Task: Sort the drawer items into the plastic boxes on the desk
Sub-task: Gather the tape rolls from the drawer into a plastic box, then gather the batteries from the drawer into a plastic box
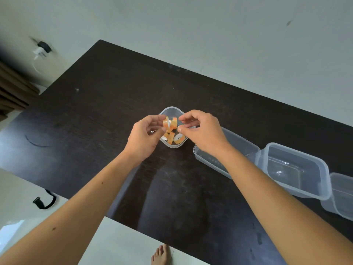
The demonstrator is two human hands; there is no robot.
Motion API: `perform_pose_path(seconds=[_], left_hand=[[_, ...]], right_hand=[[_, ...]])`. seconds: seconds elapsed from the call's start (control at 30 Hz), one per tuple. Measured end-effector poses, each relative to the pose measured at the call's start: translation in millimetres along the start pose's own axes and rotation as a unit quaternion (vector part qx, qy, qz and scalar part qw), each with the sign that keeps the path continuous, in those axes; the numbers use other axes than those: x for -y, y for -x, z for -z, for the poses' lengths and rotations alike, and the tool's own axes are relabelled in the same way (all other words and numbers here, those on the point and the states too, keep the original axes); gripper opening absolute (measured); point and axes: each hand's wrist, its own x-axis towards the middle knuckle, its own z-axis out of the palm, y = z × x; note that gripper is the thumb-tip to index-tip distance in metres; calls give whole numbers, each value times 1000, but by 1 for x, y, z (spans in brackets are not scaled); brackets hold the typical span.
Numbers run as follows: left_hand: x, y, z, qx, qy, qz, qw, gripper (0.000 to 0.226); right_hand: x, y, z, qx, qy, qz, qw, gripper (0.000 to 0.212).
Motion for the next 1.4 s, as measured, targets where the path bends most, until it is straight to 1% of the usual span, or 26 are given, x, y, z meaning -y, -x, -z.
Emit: perform_pose_path(seconds=[0.17,0.27,0.3,0.43,0.6,0.83,0.97,1.1,1.27,1.4], left_hand=[[-2,3,0,-1,-53,6,999,25],[-5,8,-1,-7,-67,0,998,31],[-5,9,-1,-8,-63,2,998,32],[-4,15,0,-3,-37,15,999,26],[-10,28,0,-3,28,11,1000,29],[-17,70,-17,19,92,13,995,28],[-18,116,-38,34,96,12,995,29],[-21,178,-74,70,82,11,994,29],[-4,266,-131,121,72,17,990,28],[14,329,-174,135,77,44,987,29]], right_hand=[[-1,10,2,-5,-2,-10,1000,22],[-1,14,4,-12,-9,-14,1000,23],[-1,16,4,-14,-10,-14,1000,23],[1,24,3,-17,-15,-13,1000,23],[3,38,8,-24,-21,-12,999,23],[6,89,30,-42,-33,-2,999,21],[-7,146,49,-46,-52,-19,997,22],[-30,231,74,-50,-59,-41,996,24],[-82,344,98,-52,-68,-72,994,25],[-124,418,103,-45,-85,-108,989,24]])
